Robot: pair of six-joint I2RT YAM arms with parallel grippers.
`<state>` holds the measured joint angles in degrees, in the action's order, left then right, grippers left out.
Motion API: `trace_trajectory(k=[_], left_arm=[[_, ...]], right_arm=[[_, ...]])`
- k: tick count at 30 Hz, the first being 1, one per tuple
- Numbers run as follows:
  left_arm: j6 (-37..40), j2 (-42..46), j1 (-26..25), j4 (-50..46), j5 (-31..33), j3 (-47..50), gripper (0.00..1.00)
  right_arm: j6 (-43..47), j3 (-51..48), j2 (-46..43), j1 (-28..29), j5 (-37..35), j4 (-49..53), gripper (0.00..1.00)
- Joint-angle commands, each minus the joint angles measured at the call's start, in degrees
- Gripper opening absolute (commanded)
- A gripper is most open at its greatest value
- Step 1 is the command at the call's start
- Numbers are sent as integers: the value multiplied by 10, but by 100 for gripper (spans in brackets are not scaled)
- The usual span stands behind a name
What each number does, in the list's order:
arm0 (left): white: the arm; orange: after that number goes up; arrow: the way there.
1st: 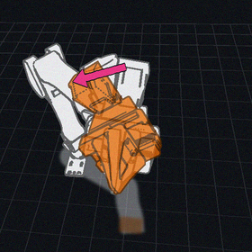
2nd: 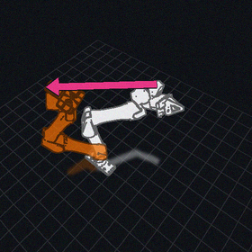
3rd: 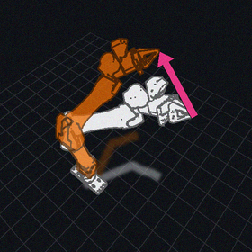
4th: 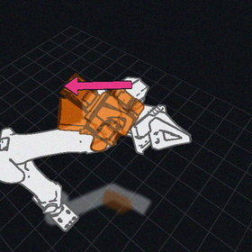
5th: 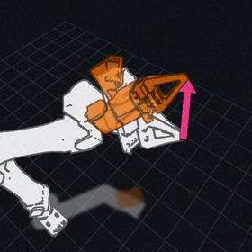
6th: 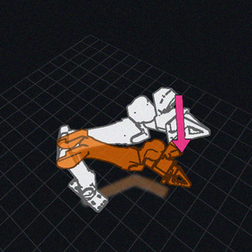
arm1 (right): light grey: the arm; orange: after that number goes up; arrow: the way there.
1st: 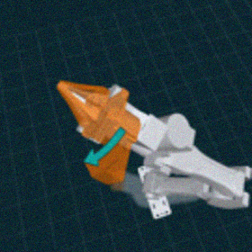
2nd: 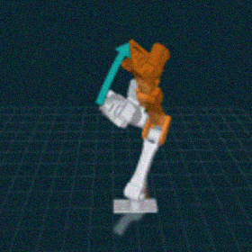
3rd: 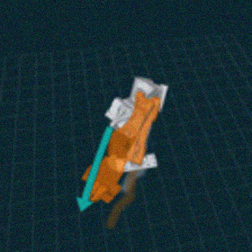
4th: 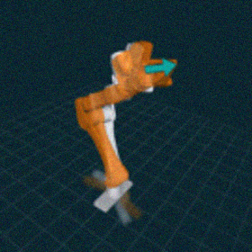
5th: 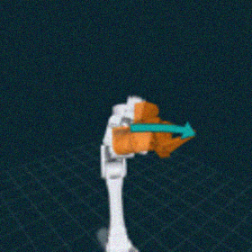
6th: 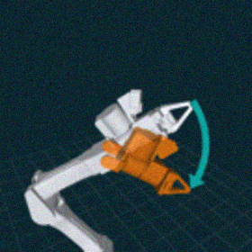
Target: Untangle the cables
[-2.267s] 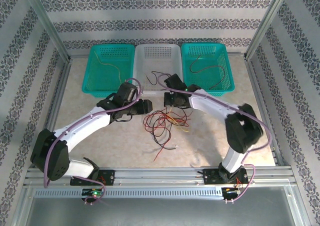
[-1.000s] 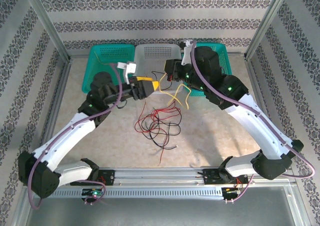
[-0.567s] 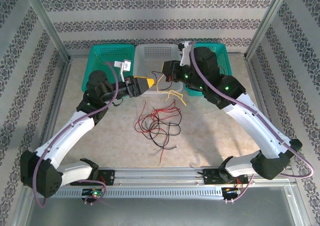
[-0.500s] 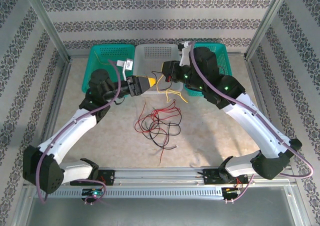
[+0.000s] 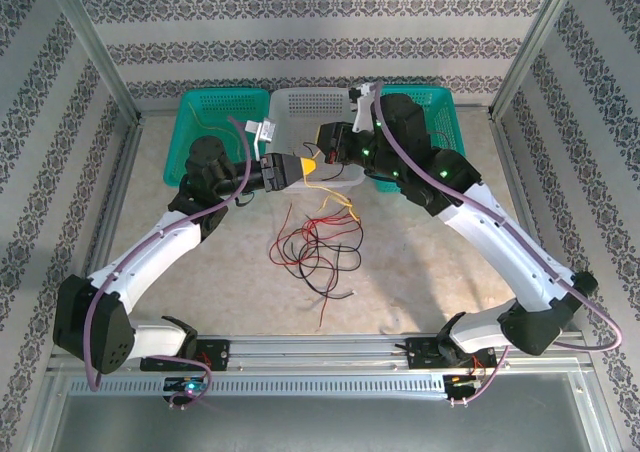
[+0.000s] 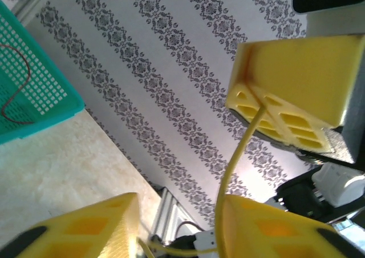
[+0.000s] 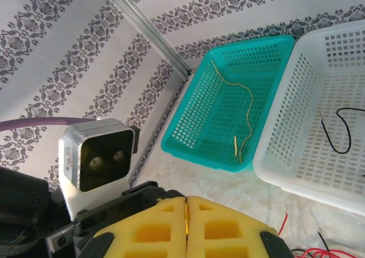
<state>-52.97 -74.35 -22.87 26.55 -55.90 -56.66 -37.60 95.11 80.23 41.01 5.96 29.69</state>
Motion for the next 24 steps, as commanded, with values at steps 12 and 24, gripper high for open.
trace_trajectory(k=[12,24], left_arm=[[193,38,-54,-191,81,-29,0],[197,28,137,-322,438,-75,0]], right_arm=[[-12,76,73,36,45,-38,0],[-25,1,-23,-55,-47,63,59]])
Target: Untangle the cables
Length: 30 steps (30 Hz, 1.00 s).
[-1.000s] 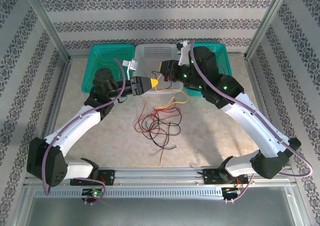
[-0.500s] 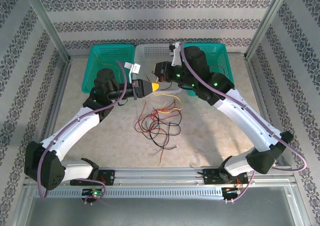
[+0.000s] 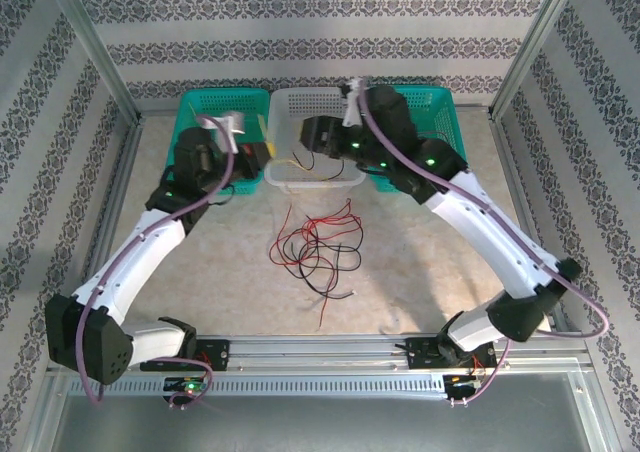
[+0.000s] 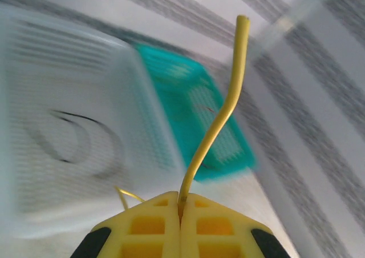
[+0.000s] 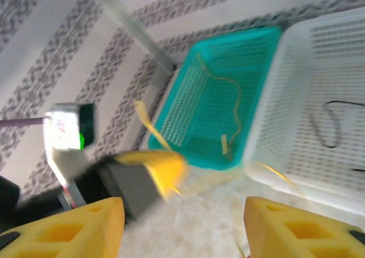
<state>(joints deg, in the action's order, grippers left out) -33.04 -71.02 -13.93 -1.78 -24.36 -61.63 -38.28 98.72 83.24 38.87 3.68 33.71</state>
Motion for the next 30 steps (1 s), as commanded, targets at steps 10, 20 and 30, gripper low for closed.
trace_trajectory(k=[10,20,30], left_arm=[[-86,-143,192,55,167,-101,0],[-135,-267,189,127,153,-128,69],[-69,-91,139,67,204,-3,68]], right_arm=[[-53,-168,-143,-46,-3,27,52],[-43,-189,-177,-45,-4,63,52],[-32,-245,-117,-8,-34,124,52]])
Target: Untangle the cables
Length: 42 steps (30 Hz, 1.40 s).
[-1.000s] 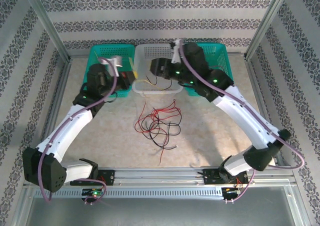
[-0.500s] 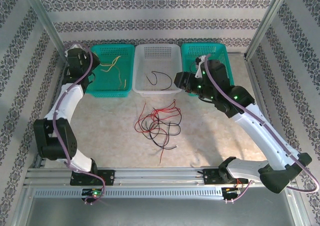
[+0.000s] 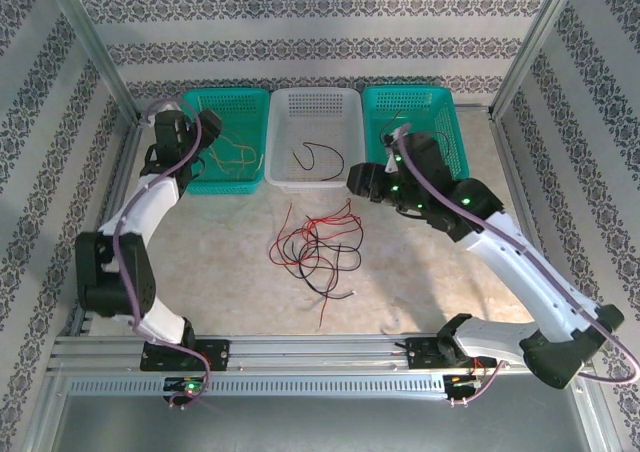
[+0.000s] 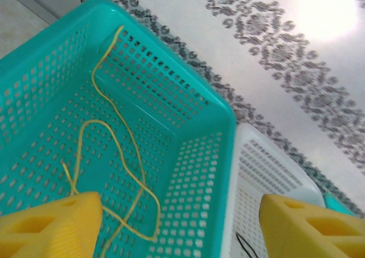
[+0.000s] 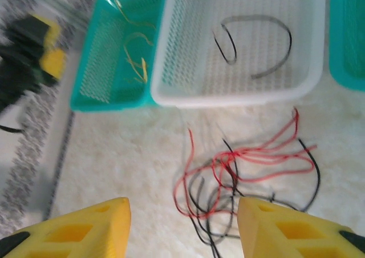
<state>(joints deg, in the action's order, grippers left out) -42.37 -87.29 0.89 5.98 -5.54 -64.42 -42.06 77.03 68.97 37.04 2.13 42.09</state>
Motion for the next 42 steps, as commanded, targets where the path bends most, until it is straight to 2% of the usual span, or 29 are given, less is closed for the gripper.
trace_trajectory(k=[1,6,9,13,16,19,22,30,36,42], left_arm=[[17,100,-11,-14,-3,47,65],[-36,218,-20,-39,-111,158,55],[-34,273,-72,-42,-138,221,55],[19,278,-172,-86,-152,252,55],[14,273,-203,-92,-168,270,53],[18,276,-210,-87,-188,277,52],[33,269,-210,-102,-192,267,52],[51,239,-211,-128,-217,240,47],[54,240,-210,-139,-219,234,47],[60,247,-211,-152,-211,226,47]], right_arm=[[-5,-40,36,10,-15,39,50],[-20,-71,93,3,20,13,48],[-11,-86,128,2,9,2,51],[-21,-113,170,-8,6,-22,53],[-20,-125,179,-10,-39,-43,54],[30,-153,175,-16,-53,-120,60],[90,-165,198,-31,-13,-177,64],[143,-157,281,-80,54,-245,66],[165,-146,311,-83,64,-270,65],[166,-167,308,-70,98,-277,56]])
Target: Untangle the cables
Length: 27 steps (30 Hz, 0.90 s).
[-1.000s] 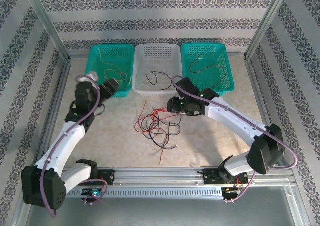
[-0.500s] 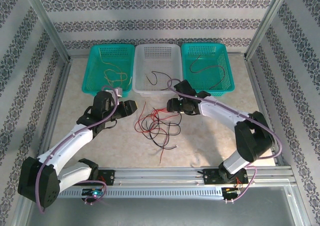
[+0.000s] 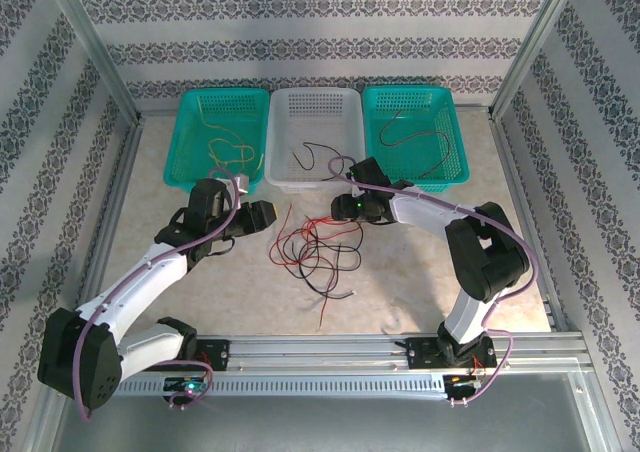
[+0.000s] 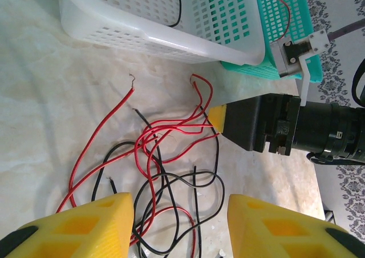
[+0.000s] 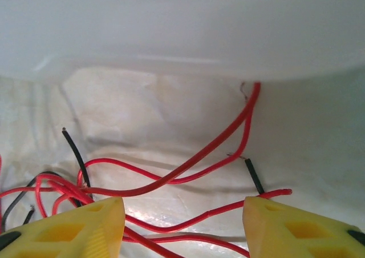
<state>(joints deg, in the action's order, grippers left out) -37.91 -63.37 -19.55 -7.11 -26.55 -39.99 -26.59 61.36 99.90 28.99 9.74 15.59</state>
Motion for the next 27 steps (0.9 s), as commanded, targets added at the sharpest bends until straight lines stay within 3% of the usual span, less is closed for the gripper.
trace_trajectory(k=[1,8,13,17,21,27], left_arm=[[16,8,-6,-21,-1,-20,47],[14,-8,-6,-8,-3,-24,47],[12,-24,-6,5,-10,-33,47],[8,-31,-6,12,-18,-37,46],[5,-28,-6,14,-20,-35,46],[6,-21,-7,11,-21,-29,46]], right_arm=[[13,-19,-10,16,19,-10,56],[13,-71,-57,49,16,4,52],[5,-90,-79,67,-6,18,43],[5,-94,-80,79,-11,23,47],[6,-97,-76,92,-20,29,58],[1,-104,-88,101,-27,36,57]])
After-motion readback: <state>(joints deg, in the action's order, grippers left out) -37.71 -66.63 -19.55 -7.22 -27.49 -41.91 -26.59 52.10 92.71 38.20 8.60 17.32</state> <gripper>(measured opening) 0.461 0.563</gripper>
